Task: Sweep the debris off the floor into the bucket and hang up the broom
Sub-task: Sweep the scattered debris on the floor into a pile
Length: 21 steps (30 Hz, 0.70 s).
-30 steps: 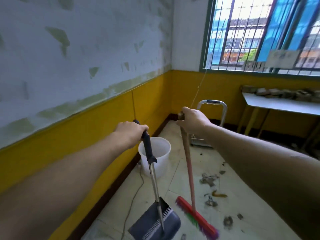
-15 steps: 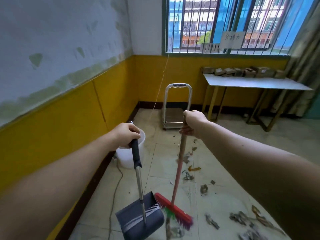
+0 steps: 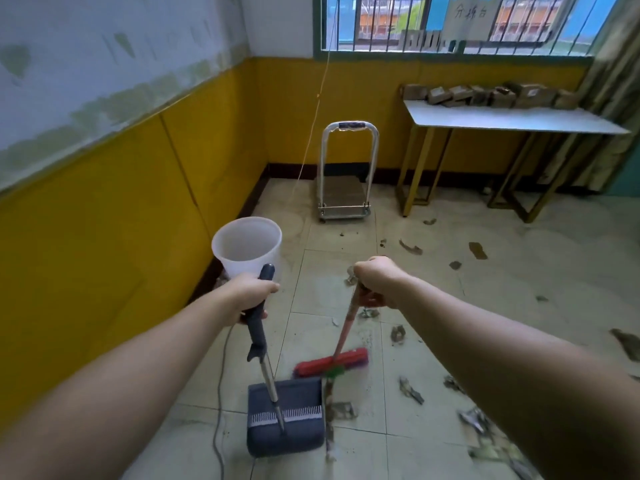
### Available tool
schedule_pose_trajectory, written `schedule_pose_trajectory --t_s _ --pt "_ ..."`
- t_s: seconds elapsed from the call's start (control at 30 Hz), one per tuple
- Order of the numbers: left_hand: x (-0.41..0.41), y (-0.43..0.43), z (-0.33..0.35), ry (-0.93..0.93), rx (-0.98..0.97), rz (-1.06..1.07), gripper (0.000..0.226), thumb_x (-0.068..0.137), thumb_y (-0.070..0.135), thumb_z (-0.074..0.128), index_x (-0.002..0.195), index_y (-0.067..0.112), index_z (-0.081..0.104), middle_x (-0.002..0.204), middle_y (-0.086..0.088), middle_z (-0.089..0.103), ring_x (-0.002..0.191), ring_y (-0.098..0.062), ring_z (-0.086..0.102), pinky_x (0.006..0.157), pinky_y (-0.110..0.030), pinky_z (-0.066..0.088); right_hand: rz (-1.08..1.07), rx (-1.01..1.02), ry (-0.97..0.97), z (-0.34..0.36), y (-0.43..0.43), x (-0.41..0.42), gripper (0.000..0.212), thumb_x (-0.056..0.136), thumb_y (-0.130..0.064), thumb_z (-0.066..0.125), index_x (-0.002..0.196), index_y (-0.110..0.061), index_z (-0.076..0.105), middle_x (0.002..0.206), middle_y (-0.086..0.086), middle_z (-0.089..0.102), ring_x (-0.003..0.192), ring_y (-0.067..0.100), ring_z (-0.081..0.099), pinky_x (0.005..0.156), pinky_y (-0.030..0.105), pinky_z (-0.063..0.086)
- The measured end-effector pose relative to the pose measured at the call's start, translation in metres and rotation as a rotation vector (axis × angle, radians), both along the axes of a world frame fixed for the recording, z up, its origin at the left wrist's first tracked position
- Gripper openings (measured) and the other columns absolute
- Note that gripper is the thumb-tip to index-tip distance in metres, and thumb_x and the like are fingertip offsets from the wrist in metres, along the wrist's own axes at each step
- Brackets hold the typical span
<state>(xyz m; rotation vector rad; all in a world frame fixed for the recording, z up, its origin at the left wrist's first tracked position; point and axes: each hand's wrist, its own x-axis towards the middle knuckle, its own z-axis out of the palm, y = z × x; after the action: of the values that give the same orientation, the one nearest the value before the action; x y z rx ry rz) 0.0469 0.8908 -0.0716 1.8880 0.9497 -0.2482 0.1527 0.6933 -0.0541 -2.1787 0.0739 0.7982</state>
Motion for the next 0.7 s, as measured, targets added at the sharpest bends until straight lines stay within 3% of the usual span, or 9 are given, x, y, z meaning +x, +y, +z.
schedule_pose_trajectory --t_s 0.1,0.17,0.23,0.33,0.4,0.47,0.57,0.63,0.7 --pt "-0.003 -0.005 -0.018 0.093 -0.018 -0.007 0.015 0.091 0.017 0.055 0.092 0.002 0.056 0.068 -0.013 0.058 0.060 -0.022 0.059 0.063 -0.034 0.054 0.281 -0.266 0.048 0.002 -0.006 0.002 0.027 0.096 -0.015 0.045 0.098 0.010 0.056 0.081 0.020 0.070 0.061 0.026 0.064 0.050 0.028 0.053" --pt "-0.006 -0.012 -0.026 0.155 -0.029 -0.008 0.010 0.087 0.006 0.051 0.078 0.004 0.053 0.058 -0.011 0.052 0.052 -0.021 0.053 0.053 -0.030 0.046 0.463 -0.446 0.049 -0.002 -0.019 -0.003 0.030 0.095 -0.010 0.046 0.119 0.009 0.049 0.075 0.017 0.063 0.055 0.019 0.061 0.048 0.024 0.050" --pt "-0.008 -0.019 -0.032 0.179 -0.017 -0.022 0.009 0.083 0.001 0.049 0.075 0.004 0.051 0.058 -0.011 0.051 0.050 -0.020 0.049 0.050 -0.028 0.042 0.624 -0.590 0.026 -0.012 -0.036 -0.011 0.040 0.096 -0.006 0.046 0.133 0.008 0.040 0.082 0.013 0.056 0.056 0.014 0.054 0.050 0.023 0.048" --pt "-0.010 -0.028 -0.038 0.172 -0.007 -0.048 0.007 0.082 0.002 0.049 0.077 0.003 0.052 0.058 -0.012 0.050 0.049 -0.020 0.045 0.048 -0.027 0.040 0.783 -0.739 0.007 -0.022 -0.064 -0.021 0.042 0.095 -0.001 0.046 0.136 0.006 0.041 0.079 0.010 0.046 0.063 0.013 0.047 0.065 0.027 0.051" --pt "-0.012 -0.035 -0.041 0.145 -0.028 -0.056 0.007 0.089 0.009 0.051 0.084 0.005 0.051 0.059 -0.010 0.048 0.049 -0.019 0.042 0.047 -0.027 0.038 0.847 -0.752 0.048 -0.028 -0.079 -0.026 0.051 0.095 0.004 0.041 0.144 0.003 0.029 0.093 0.017 0.050 0.071 0.016 0.052 0.074 0.028 0.052" --pt "-0.015 -0.045 -0.043 0.132 -0.038 -0.051 0.015 0.094 0.020 0.053 0.089 0.007 0.049 0.059 -0.008 0.046 0.048 -0.018 0.041 0.046 -0.026 0.037 0.863 -0.733 0.092 -0.043 -0.092 -0.029 0.058 0.095 0.004 0.038 0.149 -0.005 0.020 0.117 0.024 0.048 0.072 0.016 0.054 0.067 0.028 0.051" --pt "-0.020 -0.061 -0.043 0.152 -0.016 -0.048 0.018 0.093 0.024 0.057 0.088 0.008 0.051 0.062 -0.007 0.048 0.051 -0.017 0.043 0.048 -0.027 0.040 0.799 -0.673 0.179 -0.066 -0.107 -0.032 0.054 0.099 -0.005 0.038 0.149 -0.007 0.018 0.076 0.012 0.038 0.058 0.010 0.043 0.056 0.025 0.045" --pt "-0.021 -0.071 -0.041 0.147 -0.025 -0.033 0.017 0.092 0.021 0.058 0.085 0.008 0.051 0.062 -0.007 0.048 0.051 -0.017 0.045 0.049 -0.027 0.040 0.777 -0.605 0.203 -0.070 -0.116 -0.027 0.045 0.102 -0.009 0.035 0.146 -0.009 0.025 0.069 0.006 0.028 0.054 0.008 0.036 0.050 0.021 0.038" --pt "-0.019 -0.082 -0.039 0.111 -0.024 -0.001 0.015 0.093 0.018 0.058 0.084 0.008 0.051 0.063 -0.008 0.049 0.051 -0.018 0.047 0.048 -0.026 0.039 0.709 -0.518 0.214 -0.062 -0.125 -0.020 0.025 0.103 -0.014 0.033 0.122 -0.027 0.045 0.073 0.008 0.033 0.053 0.008 0.034 0.049 0.019 0.033"
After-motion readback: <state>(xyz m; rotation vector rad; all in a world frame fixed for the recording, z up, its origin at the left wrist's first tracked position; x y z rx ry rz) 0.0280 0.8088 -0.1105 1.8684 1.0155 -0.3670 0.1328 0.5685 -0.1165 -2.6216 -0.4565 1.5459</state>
